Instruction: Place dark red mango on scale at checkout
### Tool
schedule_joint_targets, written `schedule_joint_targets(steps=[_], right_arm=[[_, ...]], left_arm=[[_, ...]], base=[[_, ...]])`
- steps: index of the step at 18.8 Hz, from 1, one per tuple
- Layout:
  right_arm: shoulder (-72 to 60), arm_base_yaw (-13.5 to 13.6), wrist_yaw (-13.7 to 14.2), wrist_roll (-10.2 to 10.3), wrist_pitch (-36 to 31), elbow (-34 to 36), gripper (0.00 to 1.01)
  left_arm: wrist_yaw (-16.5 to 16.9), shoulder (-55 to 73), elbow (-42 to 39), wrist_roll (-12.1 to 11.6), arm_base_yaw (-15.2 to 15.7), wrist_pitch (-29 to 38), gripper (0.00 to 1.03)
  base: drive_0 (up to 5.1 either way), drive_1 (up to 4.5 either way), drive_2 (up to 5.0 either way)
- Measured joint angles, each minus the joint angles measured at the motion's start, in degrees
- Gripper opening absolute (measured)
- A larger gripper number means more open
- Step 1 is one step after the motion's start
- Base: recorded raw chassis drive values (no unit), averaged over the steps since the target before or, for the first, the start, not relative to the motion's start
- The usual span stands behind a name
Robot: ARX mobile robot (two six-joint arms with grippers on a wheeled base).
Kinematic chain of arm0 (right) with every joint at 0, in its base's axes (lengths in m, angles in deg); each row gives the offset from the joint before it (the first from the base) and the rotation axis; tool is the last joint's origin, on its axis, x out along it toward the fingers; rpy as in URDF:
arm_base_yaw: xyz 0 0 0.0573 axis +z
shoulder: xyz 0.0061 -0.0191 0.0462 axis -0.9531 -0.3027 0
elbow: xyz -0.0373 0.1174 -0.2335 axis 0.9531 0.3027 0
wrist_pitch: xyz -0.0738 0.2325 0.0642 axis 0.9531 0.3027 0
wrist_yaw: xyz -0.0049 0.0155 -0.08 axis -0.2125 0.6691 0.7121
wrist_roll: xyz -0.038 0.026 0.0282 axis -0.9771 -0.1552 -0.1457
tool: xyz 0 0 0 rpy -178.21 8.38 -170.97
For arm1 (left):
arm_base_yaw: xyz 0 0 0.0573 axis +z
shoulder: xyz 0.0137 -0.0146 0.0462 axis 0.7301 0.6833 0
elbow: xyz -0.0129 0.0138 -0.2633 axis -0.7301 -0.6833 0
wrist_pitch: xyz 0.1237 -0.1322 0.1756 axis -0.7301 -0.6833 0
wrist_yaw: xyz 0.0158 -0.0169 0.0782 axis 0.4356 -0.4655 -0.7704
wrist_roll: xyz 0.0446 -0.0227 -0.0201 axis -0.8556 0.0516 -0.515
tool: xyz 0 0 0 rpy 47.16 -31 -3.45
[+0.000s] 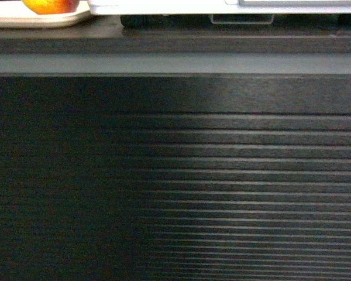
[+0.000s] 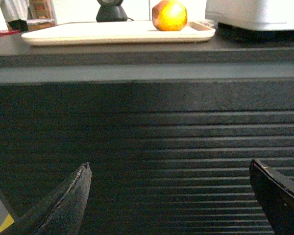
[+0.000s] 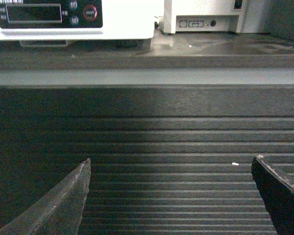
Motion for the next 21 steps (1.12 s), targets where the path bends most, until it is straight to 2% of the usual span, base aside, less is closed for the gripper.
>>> schedule_joint_targets(steps=[21], right_arm=[[0.0, 0.0, 0.0, 0.0, -0.1, 0.0, 0.98]], left_arm=[[0.0, 0.0, 0.0, 0.0, 0.0, 0.0, 0.98]], base=[[0.0, 0.00, 0.0]])
